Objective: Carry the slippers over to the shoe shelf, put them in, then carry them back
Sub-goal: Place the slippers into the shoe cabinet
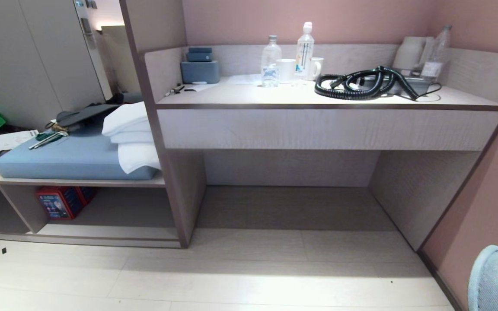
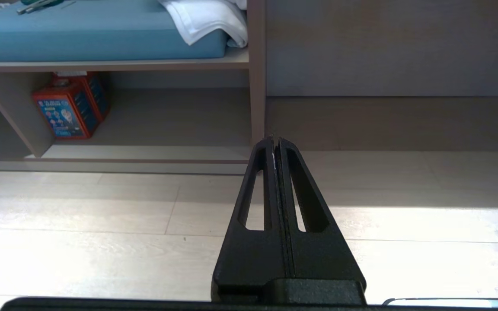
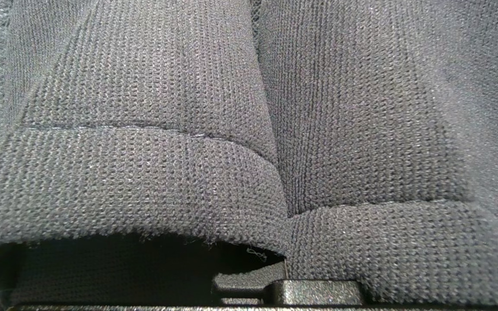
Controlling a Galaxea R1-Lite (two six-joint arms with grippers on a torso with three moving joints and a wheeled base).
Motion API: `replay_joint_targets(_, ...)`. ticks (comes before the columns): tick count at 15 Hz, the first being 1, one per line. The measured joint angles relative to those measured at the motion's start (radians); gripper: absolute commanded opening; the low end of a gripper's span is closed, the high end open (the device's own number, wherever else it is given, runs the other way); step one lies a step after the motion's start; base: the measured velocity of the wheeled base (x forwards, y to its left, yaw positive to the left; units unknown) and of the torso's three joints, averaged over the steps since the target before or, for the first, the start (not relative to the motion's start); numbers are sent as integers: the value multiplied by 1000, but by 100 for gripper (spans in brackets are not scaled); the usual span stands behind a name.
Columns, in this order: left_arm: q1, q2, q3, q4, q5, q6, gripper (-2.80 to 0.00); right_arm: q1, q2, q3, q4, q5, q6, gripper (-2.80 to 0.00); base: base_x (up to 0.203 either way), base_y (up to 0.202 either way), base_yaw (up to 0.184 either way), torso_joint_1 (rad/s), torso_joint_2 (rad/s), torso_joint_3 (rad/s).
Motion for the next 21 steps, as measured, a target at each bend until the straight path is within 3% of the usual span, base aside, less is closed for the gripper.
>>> replay_joint_targets(21, 0, 0, 0, 1, 0, 0, -280, -1, 0, 0, 0, 0, -1, -280, 0, 196, -2, 2, 2, 3)
